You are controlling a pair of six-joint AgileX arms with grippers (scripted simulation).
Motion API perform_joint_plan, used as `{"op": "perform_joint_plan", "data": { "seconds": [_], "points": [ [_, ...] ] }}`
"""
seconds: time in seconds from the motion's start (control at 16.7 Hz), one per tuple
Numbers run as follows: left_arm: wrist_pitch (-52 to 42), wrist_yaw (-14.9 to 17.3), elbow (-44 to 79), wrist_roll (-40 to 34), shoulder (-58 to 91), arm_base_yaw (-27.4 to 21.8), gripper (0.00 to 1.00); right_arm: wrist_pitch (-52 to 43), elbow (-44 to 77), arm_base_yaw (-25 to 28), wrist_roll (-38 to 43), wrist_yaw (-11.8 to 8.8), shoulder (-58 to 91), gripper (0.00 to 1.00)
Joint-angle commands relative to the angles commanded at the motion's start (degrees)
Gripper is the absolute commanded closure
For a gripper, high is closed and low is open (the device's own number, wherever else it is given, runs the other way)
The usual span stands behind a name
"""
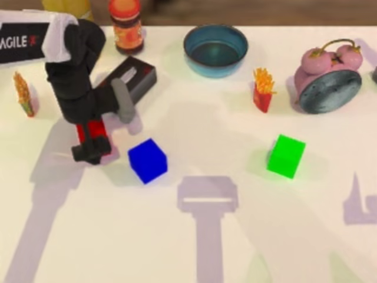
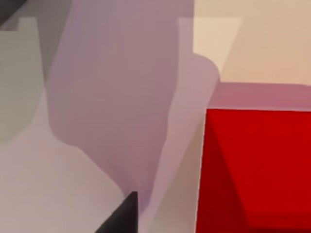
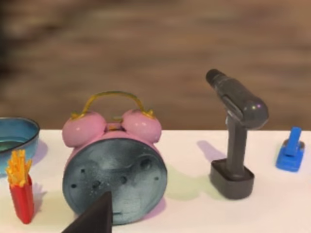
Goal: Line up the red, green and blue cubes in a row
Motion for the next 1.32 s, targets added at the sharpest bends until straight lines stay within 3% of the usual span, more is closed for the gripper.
{"op": "perform_joint_plan", "data": {
  "seconds": [0.48,0.96,1.32],
  "points": [
    [0.0,0.0,0.0,0.0,0.0,0.0,0.98,0.0,0.0,0.0,0.0,0.0,0.0,0.00],
    [0.0,0.0,0.0,0.0,0.0,0.0,1.00,0.0,0.0,0.0,0.0,0.0,0.0,0.00],
    [-7.8,0.6,4.3,-0.6,-3.6,0.6,1.00,0.0,0.0,0.0,0.0,0.0,0.0,0.00]
  ]
}}
